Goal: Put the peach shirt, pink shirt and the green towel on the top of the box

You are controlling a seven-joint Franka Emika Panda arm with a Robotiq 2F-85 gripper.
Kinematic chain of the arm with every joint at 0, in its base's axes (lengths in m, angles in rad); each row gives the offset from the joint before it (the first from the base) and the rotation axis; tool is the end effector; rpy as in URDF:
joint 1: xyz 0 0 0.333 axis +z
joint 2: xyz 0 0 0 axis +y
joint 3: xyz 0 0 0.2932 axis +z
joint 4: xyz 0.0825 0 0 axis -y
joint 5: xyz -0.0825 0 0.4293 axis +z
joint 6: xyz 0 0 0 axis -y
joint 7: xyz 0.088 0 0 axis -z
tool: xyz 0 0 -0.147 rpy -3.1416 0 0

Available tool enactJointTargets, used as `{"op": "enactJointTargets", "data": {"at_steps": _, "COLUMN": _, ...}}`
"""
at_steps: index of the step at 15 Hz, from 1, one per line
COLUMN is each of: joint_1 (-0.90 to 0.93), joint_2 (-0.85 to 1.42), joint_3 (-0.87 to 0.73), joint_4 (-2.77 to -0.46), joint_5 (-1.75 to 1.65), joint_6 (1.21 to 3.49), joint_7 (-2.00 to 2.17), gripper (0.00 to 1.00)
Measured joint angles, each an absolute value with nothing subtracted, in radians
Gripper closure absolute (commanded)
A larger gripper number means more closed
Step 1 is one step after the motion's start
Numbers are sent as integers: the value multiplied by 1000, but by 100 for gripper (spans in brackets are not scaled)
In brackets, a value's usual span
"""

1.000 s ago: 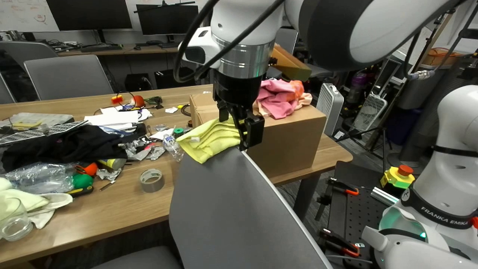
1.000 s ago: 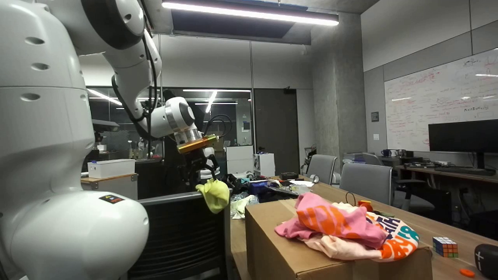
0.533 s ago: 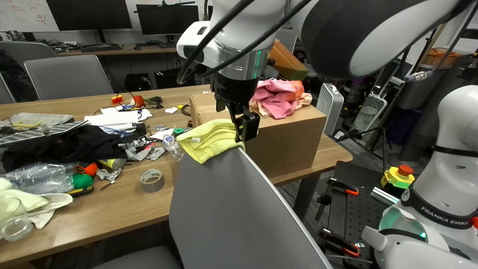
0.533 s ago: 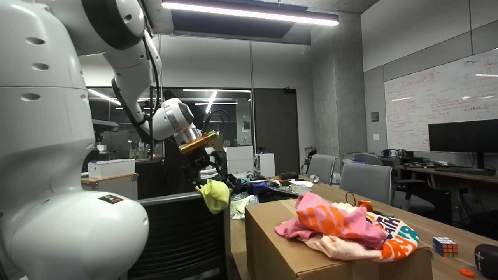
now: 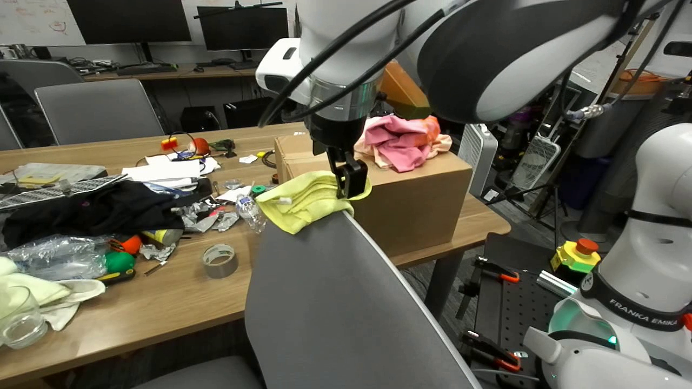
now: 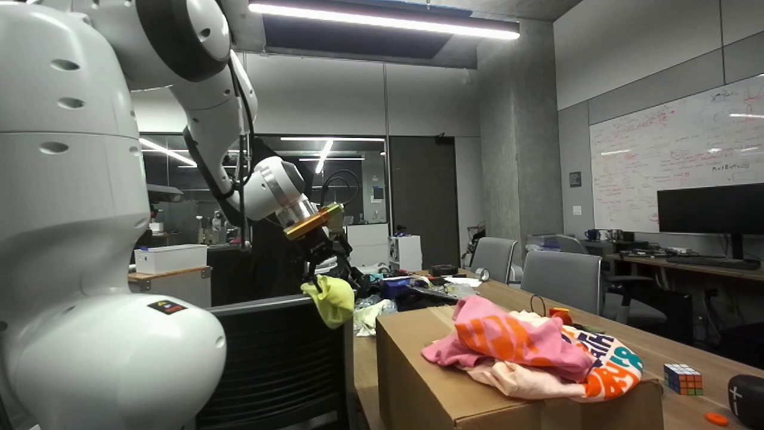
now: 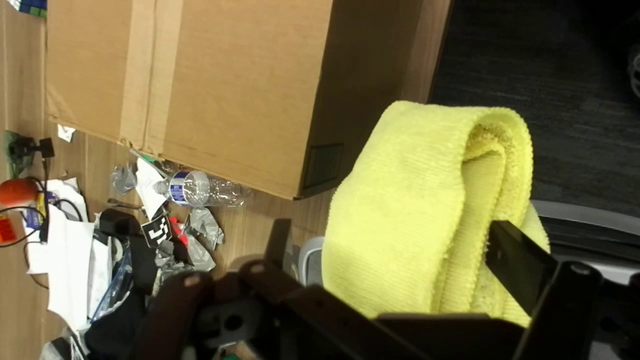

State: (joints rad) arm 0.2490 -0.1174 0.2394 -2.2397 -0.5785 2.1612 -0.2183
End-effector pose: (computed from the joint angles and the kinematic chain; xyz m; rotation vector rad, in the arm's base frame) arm 0.5103 0.2252 0.3451 2.2959 1.2940 0.1325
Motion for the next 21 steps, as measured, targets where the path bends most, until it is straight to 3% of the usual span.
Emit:
{"op": "enactJointTargets", "data": {"at_steps": 2, "joint_1": 239, "joint_2": -103, "joint_3": 237, "joint_4": -2227, "joint_5": -579, "joint_6": 2161, "joint_7": -218, "gripper": 32}}
{"op": "enactJointTargets", "data": {"at_steps": 10, "joint_1": 230, "joint_2": -89, "joint_3": 235, "joint_4": -2208, "joint_5": -579, "joint_6": 2161, "joint_7": -227, "gripper": 96}}
{"op": "enactJointTargets", "data": {"at_steps": 12, "joint_1": 230, "joint_2": -89, "joint_3": 235, "joint_4": -2208, "joint_5": -571, "joint_6": 2161, "joint_7": -250, "gripper": 100}}
{"op": "enactJointTargets", "data": {"at_steps": 21, "joint_1": 229, "joint_2": -92, "joint_3": 213, "joint_4": -2194, "joint_5": -404, "joint_6": 2160, "joint_7": -441, "gripper": 99}}
